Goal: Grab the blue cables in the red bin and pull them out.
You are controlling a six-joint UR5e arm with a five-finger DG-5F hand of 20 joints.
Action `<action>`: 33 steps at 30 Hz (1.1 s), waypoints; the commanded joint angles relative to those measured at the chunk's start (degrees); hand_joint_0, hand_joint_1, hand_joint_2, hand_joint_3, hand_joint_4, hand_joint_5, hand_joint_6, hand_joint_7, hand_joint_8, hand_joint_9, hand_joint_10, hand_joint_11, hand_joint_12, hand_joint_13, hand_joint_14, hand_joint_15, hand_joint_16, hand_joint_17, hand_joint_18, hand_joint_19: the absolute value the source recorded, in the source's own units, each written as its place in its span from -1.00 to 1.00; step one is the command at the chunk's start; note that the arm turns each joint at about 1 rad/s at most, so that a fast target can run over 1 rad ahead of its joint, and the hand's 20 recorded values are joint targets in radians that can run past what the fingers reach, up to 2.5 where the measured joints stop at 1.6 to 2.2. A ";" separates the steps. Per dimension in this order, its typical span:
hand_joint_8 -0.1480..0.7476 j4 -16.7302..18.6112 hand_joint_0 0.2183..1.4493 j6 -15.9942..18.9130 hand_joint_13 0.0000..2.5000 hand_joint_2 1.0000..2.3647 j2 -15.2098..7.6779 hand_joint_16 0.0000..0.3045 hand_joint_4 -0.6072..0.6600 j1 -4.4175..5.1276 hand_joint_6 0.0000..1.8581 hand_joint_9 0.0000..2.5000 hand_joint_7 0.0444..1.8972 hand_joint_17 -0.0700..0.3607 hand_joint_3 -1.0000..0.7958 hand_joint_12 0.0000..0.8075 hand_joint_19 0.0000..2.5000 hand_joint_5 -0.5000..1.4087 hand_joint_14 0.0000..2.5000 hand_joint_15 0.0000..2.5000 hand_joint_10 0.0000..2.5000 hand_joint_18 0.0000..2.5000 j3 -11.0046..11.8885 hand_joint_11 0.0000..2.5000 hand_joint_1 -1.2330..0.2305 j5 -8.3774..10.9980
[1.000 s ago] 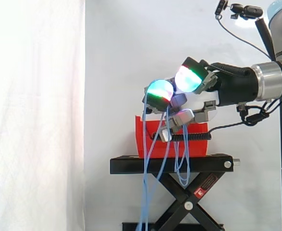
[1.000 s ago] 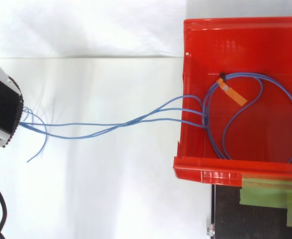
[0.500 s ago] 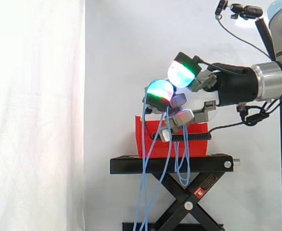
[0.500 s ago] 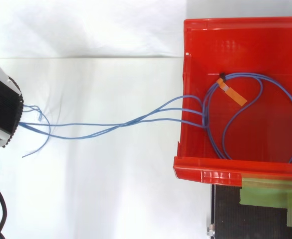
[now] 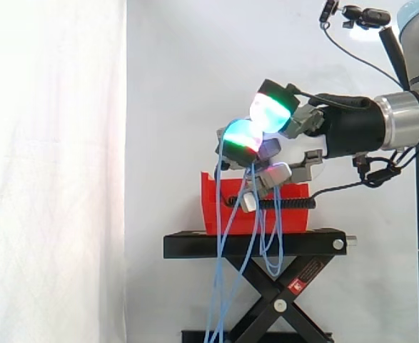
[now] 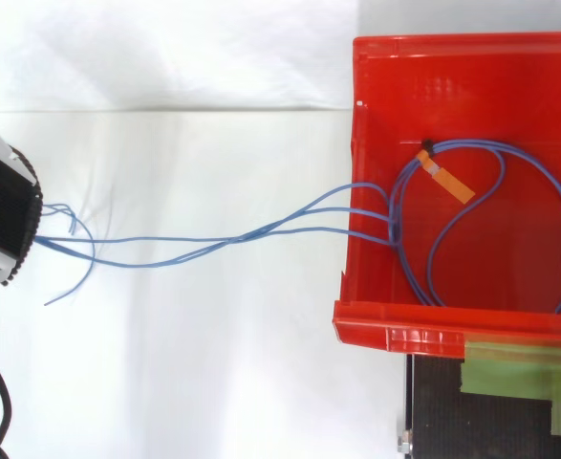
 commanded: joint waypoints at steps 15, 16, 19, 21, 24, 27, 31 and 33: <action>-0.19 6.91 0.20 -13.00 0.00 -0.98 -0.08 -0.68 -0.19 -0.09 0.69 -0.60 -0.68 -0.17 -0.60 -0.23 -0.43 -0.09 -0.99 0.13 1.00 -0.38 0.00 -0.13 -0.65 -3.18; -0.19 8.06 0.20 -14.59 0.00 -0.98 0.01 -0.68 -0.19 -0.18 0.69 -0.60 -0.69 -0.17 -0.60 -0.22 -0.43 -0.09 -0.99 0.13 1.00 -0.38 0.00 -0.13 -0.65 -3.71; -0.19 9.90 0.20 -17.66 0.00 -0.98 0.01 -0.68 -0.18 -0.26 0.69 -0.60 -0.69 -0.17 -0.62 -0.22 -0.43 -0.09 -0.99 0.13 1.00 -0.38 0.00 -0.14 -0.64 -4.94; -0.19 11.31 0.21 -20.03 0.00 -0.98 -0.08 -0.68 -0.18 -0.35 0.69 -0.60 -0.69 -0.17 -0.65 -0.23 -0.43 -0.09 -0.99 0.13 1.00 -0.38 0.00 -0.14 -0.64 -5.82; -0.19 14.12 0.21 -25.31 0.00 -0.98 0.01 -0.68 -0.17 -0.44 0.69 -0.60 -0.69 -0.17 -0.64 -0.22 -0.42 -0.09 -0.99 0.13 1.00 -0.39 0.00 -0.14 -0.64 -7.66; -0.19 15.26 0.21 -27.94 0.00 -0.98 0.01 -0.68 -0.17 -0.53 0.68 -0.60 -0.69 -0.17 -0.65 -0.22 -0.43 -0.09 -0.99 0.13 1.00 -0.39 0.00 -0.15 -0.64 -8.63; -0.19 16.76 0.21 -31.11 0.00 -0.99 0.01 -0.68 -0.18 -0.62 0.68 -0.60 -0.68 -0.17 -0.67 -0.24 -0.43 -0.10 -0.99 0.13 1.00 -0.39 0.00 -0.15 -0.63 -9.77; -0.19 17.29 0.21 -32.25 0.00 -0.99 0.01 -0.68 -0.18 -0.79 0.68 -0.60 -0.67 -0.17 -0.67 -0.24 -0.43 -0.10 -0.99 0.14 1.00 -0.39 0.00 -0.13 -0.63 -10.21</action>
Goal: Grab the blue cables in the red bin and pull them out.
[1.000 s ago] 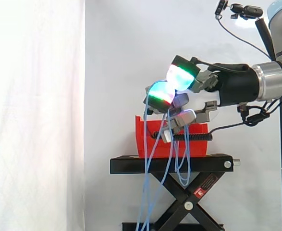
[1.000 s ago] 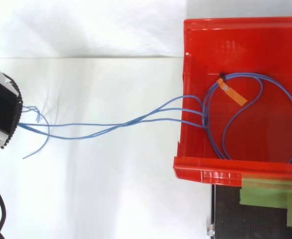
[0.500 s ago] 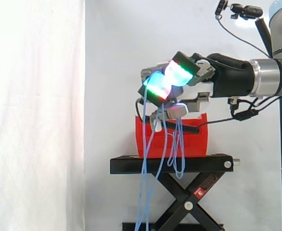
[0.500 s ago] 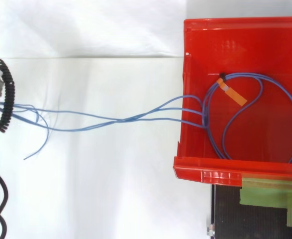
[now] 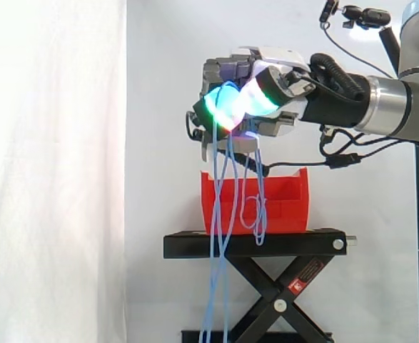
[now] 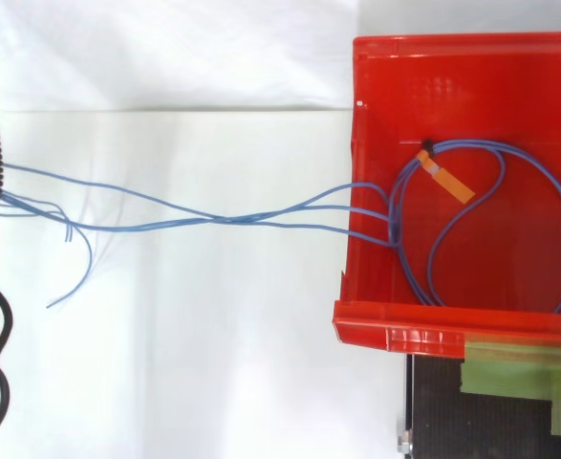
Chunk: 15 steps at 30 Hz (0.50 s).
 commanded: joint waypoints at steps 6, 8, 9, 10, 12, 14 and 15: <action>-0.19 6.93 0.21 -3.98 0.00 -0.99 0.01 -0.68 -0.18 -0.62 0.68 -0.60 -0.69 -0.17 -0.67 -0.23 -0.43 -0.10 -0.99 0.14 1.00 -0.38 0.00 -0.13 -0.63 -2.23; -0.20 8.87 0.21 -4.60 0.00 -0.99 -0.08 -0.68 -0.18 -0.79 0.68 -0.60 -0.69 -0.17 -0.68 -0.22 -0.43 -0.10 -0.99 0.13 1.00 -0.38 0.00 -0.13 -0.63 -3.20; -0.20 9.57 0.21 -5.13 0.00 -0.99 0.01 -0.68 -0.18 -0.88 0.68 -0.60 -0.69 -0.17 -0.67 -0.24 -0.43 -0.10 -0.99 0.13 1.00 -0.38 0.00 -0.13 -0.63 -3.64; -0.20 10.45 0.21 -6.01 0.00 -0.99 0.01 -0.68 -0.18 -0.97 0.68 -0.60 -0.69 -0.17 -0.67 -0.22 -0.43 -0.10 -0.99 0.12 1.00 -0.38 0.00 -0.13 -0.63 -4.25; -0.18 11.59 0.21 -6.45 0.00 -0.99 -0.08 -0.68 -0.18 -0.97 0.68 -0.59 -0.68 -0.17 -0.68 -0.24 -0.43 -0.10 -0.99 0.14 1.00 -0.38 0.00 -0.13 -0.63 -4.61; -0.18 13.17 0.21 -6.53 0.00 -0.99 -0.08 -0.68 -0.18 -1.06 0.68 -0.59 -0.68 -0.17 -0.67 -0.22 -0.43 -0.11 -0.99 0.14 1.00 -0.39 0.00 -0.13 -0.63 -4.96; -0.19 13.61 0.21 -6.62 0.00 -0.99 -0.08 -0.68 -0.18 -0.97 0.68 -0.59 -0.69 -0.17 -0.67 -0.24 -0.43 -0.11 -0.99 0.14 1.00 -0.39 0.00 -0.13 -0.63 -5.13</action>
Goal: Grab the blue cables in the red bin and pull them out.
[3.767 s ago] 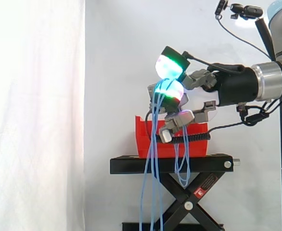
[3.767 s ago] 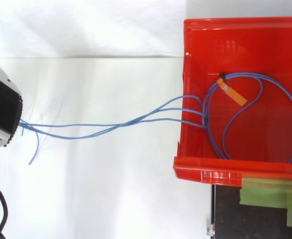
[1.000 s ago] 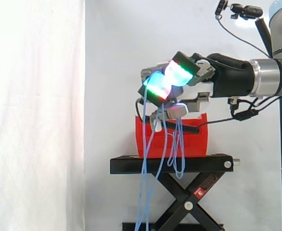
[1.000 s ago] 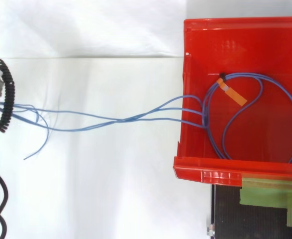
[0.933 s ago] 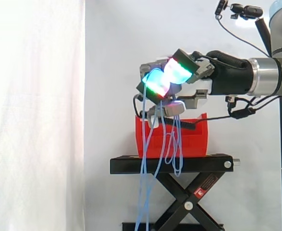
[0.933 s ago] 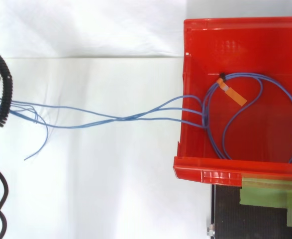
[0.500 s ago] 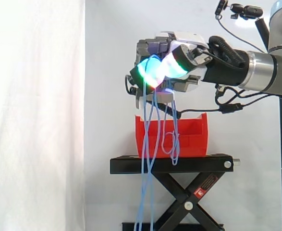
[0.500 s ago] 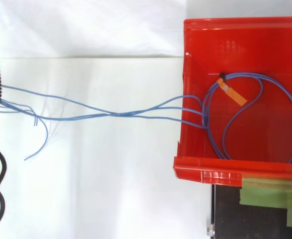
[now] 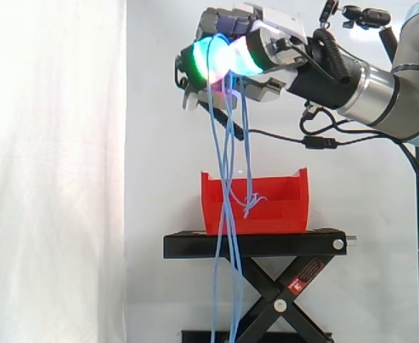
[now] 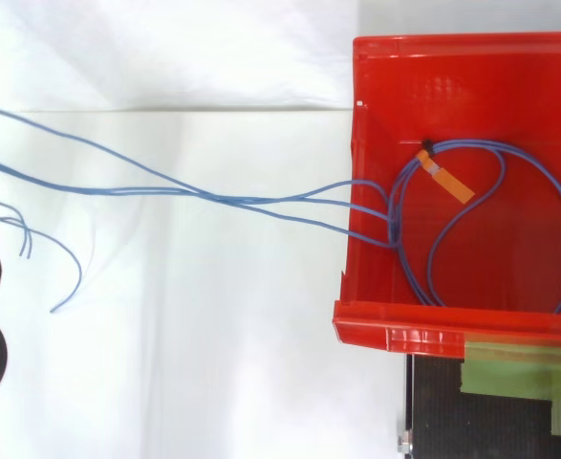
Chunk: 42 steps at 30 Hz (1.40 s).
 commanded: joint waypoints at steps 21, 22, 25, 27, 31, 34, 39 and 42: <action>-0.19 8.21 0.21 -10.78 0.00 -0.99 0.05 -0.68 -0.19 -0.61 0.67 -0.60 -0.69 -0.17 -0.68 -0.24 -0.43 -0.11 -0.99 0.13 1.00 -0.38 -0.09 -0.13 -0.62 -8.59; -0.19 8.30 0.22 -11.31 0.00 -0.99 0.05 -0.68 -0.18 -0.61 0.67 -0.60 -0.69 -0.17 -0.69 -0.24 -0.43 -0.11 -0.99 0.14 1.00 -0.38 0.00 -0.13 -0.62 -8.94; -0.20 8.39 0.21 -12.19 0.00 -0.99 0.05 -0.68 -0.18 -0.61 0.67 -0.60 -0.69 -0.17 -0.69 -0.24 -0.43 -0.11 -0.99 0.13 1.00 -0.38 0.00 -0.13 -0.62 -9.29; -0.19 8.83 0.22 -13.16 0.00 -0.99 0.05 -0.68 -0.18 -0.61 0.67 -0.59 -0.69 -0.17 -0.70 -0.22 -0.43 -0.11 -0.99 0.13 1.00 -0.38 0.00 -0.13 -0.62 -10.08; -0.18 10.23 0.22 -14.12 0.00 -0.99 -0.04 -0.68 -0.19 -0.69 0.67 -0.59 -0.69 -0.17 -0.70 -0.22 -0.43 -0.11 -0.99 0.13 1.00 -0.38 -0.09 -0.13 -0.62 -11.05; -0.19 11.11 0.22 -14.56 0.00 -0.99 0.05 -0.68 -0.19 -0.78 0.67 -0.59 -0.69 -0.17 -0.70 -0.22 -0.43 -0.11 -0.99 0.13 1.00 -0.38 -2.02 -0.14 -0.62 -11.13; -0.19 16.91 0.22 -14.30 0.00 -0.99 -0.04 -0.68 -0.19 -1.05 0.67 -0.59 -0.69 -0.17 -0.70 -0.22 -0.43 -0.11 -0.99 0.13 1.00 -0.38 -4.13 -0.14 -0.62 -11.13; -0.18 18.85 0.22 -12.28 0.00 -0.99 0.05 -0.68 -0.19 -1.05 0.67 -0.59 -0.69 -0.17 -0.70 -0.21 -0.43 -0.11 -0.99 0.13 1.00 -0.38 -4.22 -0.14 -0.62 -10.70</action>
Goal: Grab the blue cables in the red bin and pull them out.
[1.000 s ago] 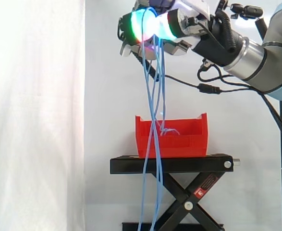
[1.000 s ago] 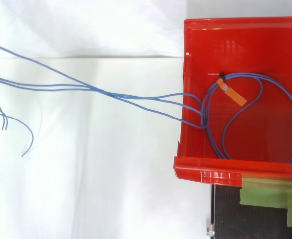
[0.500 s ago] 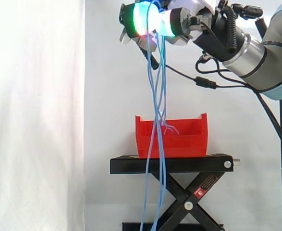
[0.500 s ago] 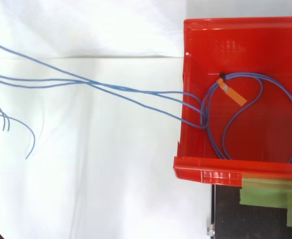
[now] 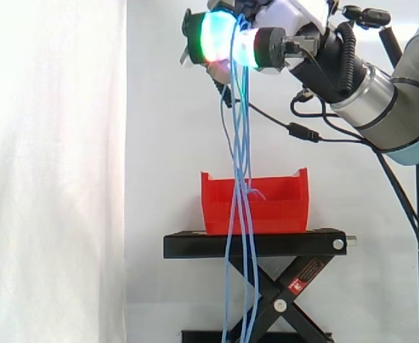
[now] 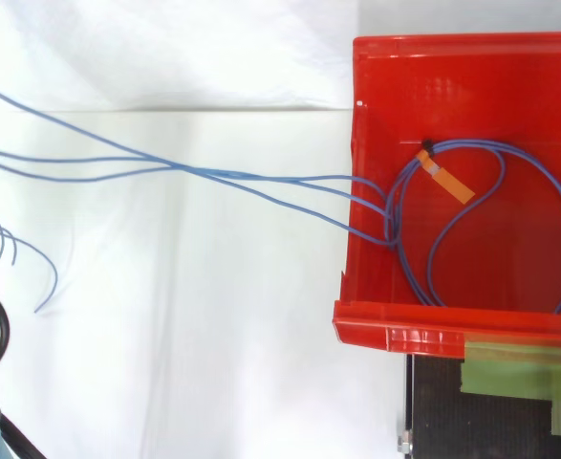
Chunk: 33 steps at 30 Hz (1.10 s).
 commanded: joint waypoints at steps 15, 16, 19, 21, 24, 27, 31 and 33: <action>-0.18 -14.35 0.22 23.88 0.00 -0.99 0.05 -0.68 -0.19 1.41 0.66 -0.59 -0.68 -0.17 -0.70 -0.22 -0.43 -0.11 -0.99 0.14 1.00 -0.38 -0.45 -0.12 -0.62 17.85; -0.19 -15.41 0.22 25.37 0.00 -0.99 0.05 -0.68 -0.19 1.59 0.67 -0.59 -0.68 -0.17 -0.69 -0.24 -0.43 -0.11 -0.99 0.13 1.00 -0.38 -0.45 -0.14 -0.62 18.81; -0.19 -17.69 0.22 29.15 0.00 -0.99 0.05 -0.68 -0.19 2.03 0.67 -0.59 -0.69 -0.17 -0.70 -0.22 -0.43 -0.10 -0.99 0.13 1.00 -0.38 -0.45 -0.14 -0.62 21.10; -0.18 -19.28 0.22 31.53 0.00 -0.99 0.05 -0.68 -0.19 2.38 0.66 -0.59 -0.68 -0.17 -0.70 -0.22 -0.43 -0.10 -0.99 0.13 1.00 -0.39 -0.45 -0.14 -0.62 22.50; -0.19 -20.77 0.22 33.90 0.00 -0.99 0.05 -0.68 -0.19 2.82 0.66 -0.59 -0.68 -0.17 -0.70 -0.22 -0.43 -0.10 -0.99 0.13 1.00 -0.39 -0.45 -0.12 -0.62 23.38; -0.19 -22.09 0.22 35.39 0.00 -0.99 0.05 -0.68 -0.19 3.08 0.66 -0.59 -0.69 -0.17 -0.70 -0.22 -0.43 -0.10 -0.99 0.13 1.00 -0.39 -0.45 -0.14 -0.62 24.44; -0.18 -24.29 0.21 37.15 0.00 -0.99 0.05 -0.68 -0.19 3.08 0.66 -0.59 -0.69 -0.17 -0.67 -0.22 -0.43 -0.10 -0.99 0.13 1.00 -0.39 -0.45 -0.14 -0.63 25.14; -0.19 -26.31 0.20 39.26 0.00 -0.98 -0.04 -0.68 -0.19 3.08 0.66 -0.59 -0.68 -0.17 -0.66 -0.22 -0.42 -0.09 -0.99 0.14 1.00 -0.39 -0.54 -0.13 -0.63 25.76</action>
